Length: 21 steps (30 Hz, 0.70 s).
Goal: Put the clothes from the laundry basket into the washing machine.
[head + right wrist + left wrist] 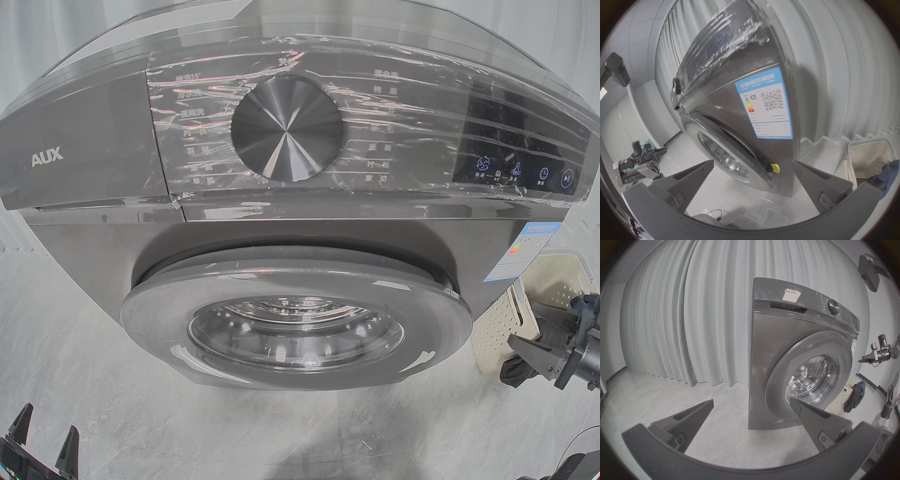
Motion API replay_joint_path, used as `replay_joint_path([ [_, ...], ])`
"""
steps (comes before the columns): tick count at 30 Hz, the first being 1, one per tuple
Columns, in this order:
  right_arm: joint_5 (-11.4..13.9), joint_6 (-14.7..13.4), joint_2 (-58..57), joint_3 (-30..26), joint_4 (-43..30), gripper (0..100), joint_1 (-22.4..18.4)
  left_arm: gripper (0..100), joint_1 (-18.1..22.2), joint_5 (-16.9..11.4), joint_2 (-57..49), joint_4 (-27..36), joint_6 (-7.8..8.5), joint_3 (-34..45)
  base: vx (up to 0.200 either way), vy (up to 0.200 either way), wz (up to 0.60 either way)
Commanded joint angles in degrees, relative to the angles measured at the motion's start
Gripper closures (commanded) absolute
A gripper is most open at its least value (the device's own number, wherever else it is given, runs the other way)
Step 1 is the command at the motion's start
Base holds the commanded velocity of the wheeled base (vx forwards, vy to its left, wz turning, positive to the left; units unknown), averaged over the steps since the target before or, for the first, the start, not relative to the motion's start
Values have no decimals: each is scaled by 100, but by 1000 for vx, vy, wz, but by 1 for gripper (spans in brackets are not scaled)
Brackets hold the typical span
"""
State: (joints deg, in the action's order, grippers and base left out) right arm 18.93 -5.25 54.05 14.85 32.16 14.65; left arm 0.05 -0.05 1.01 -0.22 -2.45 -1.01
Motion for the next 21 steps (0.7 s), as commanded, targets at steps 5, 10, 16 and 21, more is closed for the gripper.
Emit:
replay_joint_path([
  [5,-487,-195,1503,255,555,0,802,0,4,-4,-75,-4,-1,101,0,0,0],
  [10,-531,-222,1635,361,563,0,917,0,4,5,-75,-4,-1,92,0,0,0],
  [16,-531,-222,1793,466,563,0,1092,0,4,-4,-75,-4,-1,92,0,0,0],
  [21,-566,-239,2057,598,581,0,1277,0,4,-4,-75,-4,-1,92,0,0,0],
])
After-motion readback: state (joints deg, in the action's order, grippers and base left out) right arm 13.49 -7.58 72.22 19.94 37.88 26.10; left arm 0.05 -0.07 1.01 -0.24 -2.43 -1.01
